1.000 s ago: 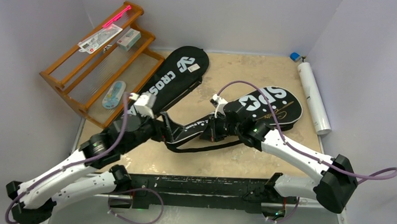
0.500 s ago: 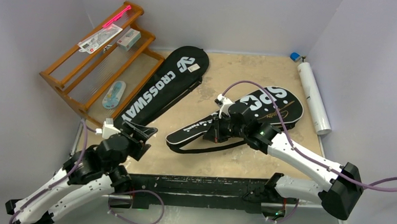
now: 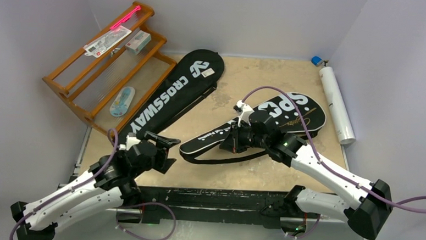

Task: Pack up the badminton gear
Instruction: Zip the racket bag at the center of the board.

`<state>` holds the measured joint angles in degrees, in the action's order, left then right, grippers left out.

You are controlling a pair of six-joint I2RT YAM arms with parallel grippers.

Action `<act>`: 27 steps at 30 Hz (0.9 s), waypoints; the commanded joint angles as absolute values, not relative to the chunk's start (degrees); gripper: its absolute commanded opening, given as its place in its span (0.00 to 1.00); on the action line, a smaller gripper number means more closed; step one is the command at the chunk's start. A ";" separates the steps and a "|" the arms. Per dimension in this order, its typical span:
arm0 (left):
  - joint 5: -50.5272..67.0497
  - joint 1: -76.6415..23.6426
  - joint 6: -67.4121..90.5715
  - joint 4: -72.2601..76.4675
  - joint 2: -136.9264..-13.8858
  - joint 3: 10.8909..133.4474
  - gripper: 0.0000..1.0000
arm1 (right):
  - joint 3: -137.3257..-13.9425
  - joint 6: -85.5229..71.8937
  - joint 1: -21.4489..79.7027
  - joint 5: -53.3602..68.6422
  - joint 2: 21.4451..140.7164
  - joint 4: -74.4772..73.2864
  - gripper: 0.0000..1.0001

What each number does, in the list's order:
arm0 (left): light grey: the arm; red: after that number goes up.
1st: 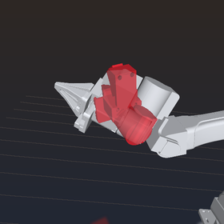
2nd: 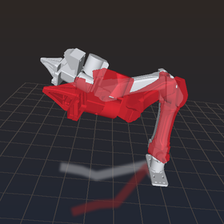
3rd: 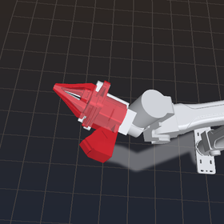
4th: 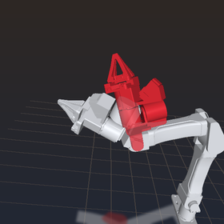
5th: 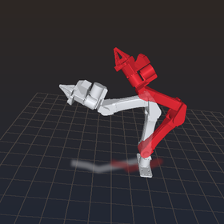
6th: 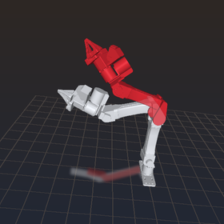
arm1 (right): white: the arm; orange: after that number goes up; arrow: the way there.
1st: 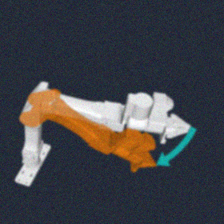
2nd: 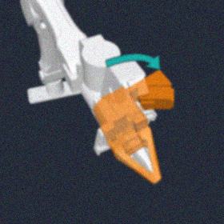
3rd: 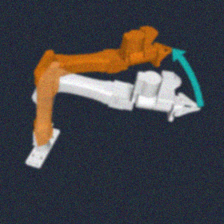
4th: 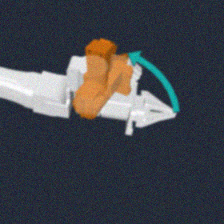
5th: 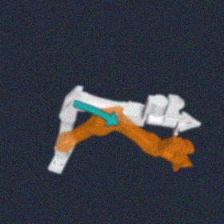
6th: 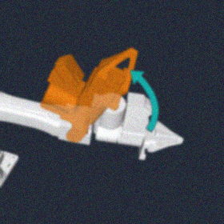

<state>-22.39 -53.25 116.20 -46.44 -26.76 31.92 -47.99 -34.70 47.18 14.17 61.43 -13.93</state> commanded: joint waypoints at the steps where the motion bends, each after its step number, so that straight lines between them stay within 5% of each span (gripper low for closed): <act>1: -18.80 -53.17 118.30 -37.93 -30.52 30.77 0.67 | -50.19 -34.42 47.10 15.90 60.10 -10.68 0.00; 7: -19.06 -53.18 118.06 -35.34 -32.63 30.48 0.26 | -50.58 -33.71 47.20 15.97 60.76 -9.41 0.00; 11: -18.76 -53.17 117.57 -33.61 -34.46 30.62 0.11 | -51.45 -33.07 47.20 18.66 62.53 -9.66 0.00; 17: -17.76 -53.17 115.45 -31.25 -39.13 32.59 0.00 | -54.36 -33.82 49.03 23.74 67.80 -8.41 0.00; 27: -22.08 -52.87 115.55 -31.00 -40.34 34.42 0.00 | -62.09 -35.65 62.10 18.42 79.14 -6.55 0.00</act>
<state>-20.45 -53.25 117.21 -35.11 -40.12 31.03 -56.73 -33.87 58.04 17.78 76.51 -13.19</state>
